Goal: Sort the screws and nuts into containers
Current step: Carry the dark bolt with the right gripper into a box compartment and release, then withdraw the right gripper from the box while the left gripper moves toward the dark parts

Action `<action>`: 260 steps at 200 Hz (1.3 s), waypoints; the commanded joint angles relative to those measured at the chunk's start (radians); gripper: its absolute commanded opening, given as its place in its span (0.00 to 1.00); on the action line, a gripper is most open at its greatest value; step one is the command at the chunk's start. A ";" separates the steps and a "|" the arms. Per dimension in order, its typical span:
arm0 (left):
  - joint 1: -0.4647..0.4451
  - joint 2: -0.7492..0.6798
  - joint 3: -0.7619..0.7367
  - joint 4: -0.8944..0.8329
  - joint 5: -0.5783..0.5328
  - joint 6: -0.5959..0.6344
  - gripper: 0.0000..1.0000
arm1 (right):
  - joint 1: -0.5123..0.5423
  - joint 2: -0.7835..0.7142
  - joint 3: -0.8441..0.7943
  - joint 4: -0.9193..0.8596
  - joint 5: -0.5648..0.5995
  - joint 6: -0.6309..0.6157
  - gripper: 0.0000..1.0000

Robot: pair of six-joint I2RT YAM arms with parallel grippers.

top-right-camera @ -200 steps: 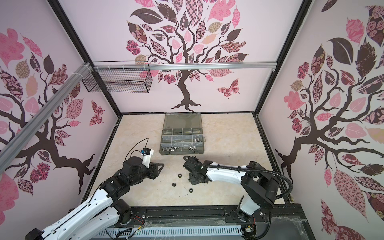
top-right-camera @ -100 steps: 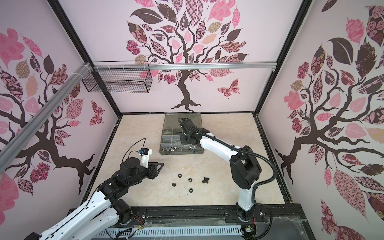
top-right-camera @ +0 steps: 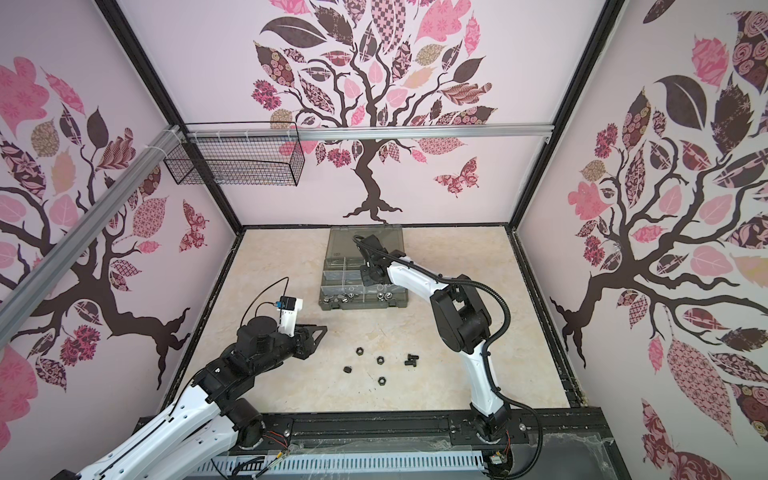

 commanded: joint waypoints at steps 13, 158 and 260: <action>-0.002 -0.007 -0.029 0.016 0.013 -0.009 0.43 | -0.006 0.048 0.042 -0.019 0.010 0.015 0.21; -0.005 0.011 -0.012 -0.005 0.034 0.019 0.43 | -0.035 -0.273 -0.094 0.004 0.006 0.010 0.33; -0.183 0.237 0.039 0.097 -0.009 0.053 0.41 | -0.205 -0.888 -0.804 0.090 -0.013 0.172 0.35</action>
